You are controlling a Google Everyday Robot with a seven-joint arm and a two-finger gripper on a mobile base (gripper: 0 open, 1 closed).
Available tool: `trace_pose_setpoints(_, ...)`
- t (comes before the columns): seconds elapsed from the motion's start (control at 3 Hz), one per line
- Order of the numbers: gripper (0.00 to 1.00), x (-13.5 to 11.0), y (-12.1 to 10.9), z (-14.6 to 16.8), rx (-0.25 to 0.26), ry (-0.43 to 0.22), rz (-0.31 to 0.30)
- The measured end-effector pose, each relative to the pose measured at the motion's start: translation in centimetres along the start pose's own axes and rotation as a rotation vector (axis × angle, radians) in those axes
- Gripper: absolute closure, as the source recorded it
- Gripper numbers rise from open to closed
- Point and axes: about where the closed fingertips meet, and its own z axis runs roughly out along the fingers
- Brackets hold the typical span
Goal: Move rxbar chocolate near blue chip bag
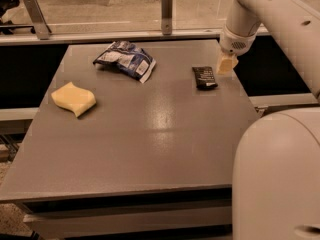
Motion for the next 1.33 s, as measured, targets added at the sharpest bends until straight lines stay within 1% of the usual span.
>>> trace_pose_setpoints(0.33, 1.0, -2.4, 0.5, 1.8, -0.018, -0.006, -0.036)
trace_pose_setpoints(1.0, 1.0, -2.6, 0.5, 1.8, -0.019, -0.008, -0.038)
trace_pose_setpoints(1.33, 1.0, -6.3, 0.6, 1.7, -0.008, -0.037, -0.068)
